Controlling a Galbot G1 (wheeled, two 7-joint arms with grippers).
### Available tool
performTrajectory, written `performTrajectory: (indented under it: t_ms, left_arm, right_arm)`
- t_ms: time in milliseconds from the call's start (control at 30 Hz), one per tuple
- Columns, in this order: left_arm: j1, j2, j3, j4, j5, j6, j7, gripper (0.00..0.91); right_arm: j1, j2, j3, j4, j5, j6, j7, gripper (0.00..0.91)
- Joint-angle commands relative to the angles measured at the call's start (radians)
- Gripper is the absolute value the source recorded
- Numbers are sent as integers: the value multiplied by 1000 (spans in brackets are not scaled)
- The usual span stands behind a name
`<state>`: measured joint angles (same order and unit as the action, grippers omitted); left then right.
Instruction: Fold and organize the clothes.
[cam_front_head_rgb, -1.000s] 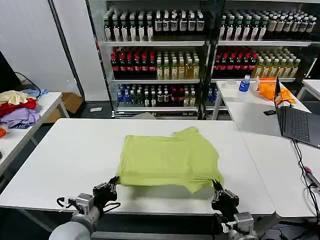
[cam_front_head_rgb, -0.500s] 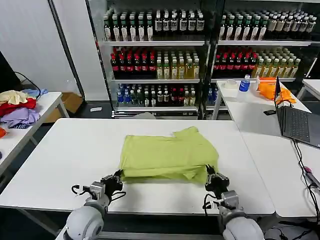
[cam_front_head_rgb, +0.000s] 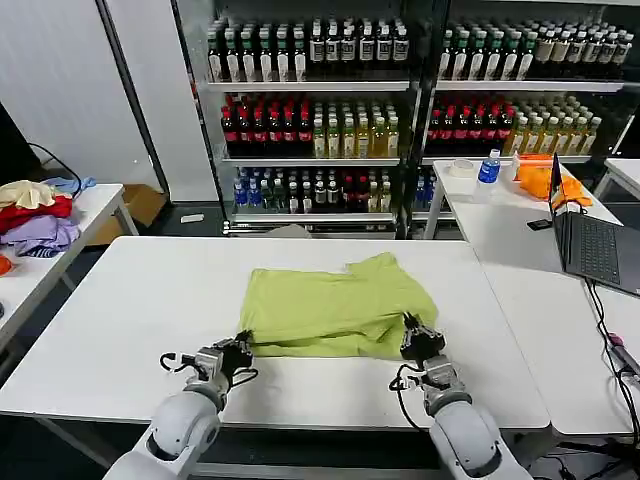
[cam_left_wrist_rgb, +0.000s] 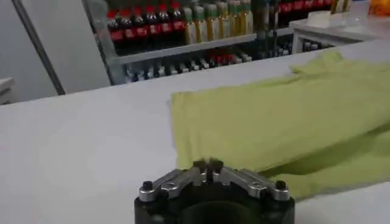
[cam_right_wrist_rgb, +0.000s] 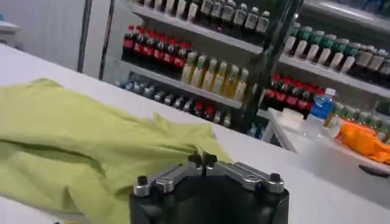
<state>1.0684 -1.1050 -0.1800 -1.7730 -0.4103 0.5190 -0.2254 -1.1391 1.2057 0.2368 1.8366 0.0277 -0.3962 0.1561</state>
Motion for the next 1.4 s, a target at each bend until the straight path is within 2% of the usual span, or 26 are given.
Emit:
performTrajectory:
  t_ms: [33, 467, 567, 733, 900, 1000, 1033, 1067, 1100, 1133, 1200, 1400]
  left_arm:
    - [-30, -2, 12, 37, 2, -3, -1, 907]
    - [48, 0, -58, -59, -5, -21, -11, 907]
    - [77, 2, -73, -80, -15, -21, -11, 907]
    - [117, 0, -93, -94, -44, -25, -12, 907]
    - [110, 1, -83, -75, -66, -18, -10, 907]
    - [93, -4, -72, -45, -67, -9, -10, 907]
    - [88, -5, -68, -36, -65, -4, -12, 725]
    - [83, -6, -65, -30, -63, 2, -14, 484]
    - [80, -7, -64, -23, -63, 6, -16, 101]
    - [77, -6, -62, -19, -64, 11, -19, 20]
    - [78, -4, -58, -19, -64, 10, -19, 20]
    - [90, -5, -51, -20, -44, 2, -27, 20]
  right_arm:
    - [38, -1, -13, -52, -32, -13, 0, 907]
    - [-98, 6, 76, 68, 7, 50, 19, 907]
    - [-143, 6, 109, 93, 31, 40, 24, 907]
    - [-191, 12, 164, 107, 151, -13, 51, 907]
    - [-175, 14, 169, 73, 230, -79, 73, 907]
    - [-168, 20, 149, 56, 227, -79, 78, 907]
    - [-169, 22, 144, 57, 228, -83, 78, 907]
    - [-169, 24, 139, 58, 228, -87, 79, 887]
    - [-169, 27, 134, 56, 228, -92, 83, 514]
    - [-166, 31, 130, 51, 232, -96, 89, 333]
    - [-164, 32, 127, 45, 244, -105, 95, 0]
    - [-170, 27, 118, 38, 272, -117, 104, 0]
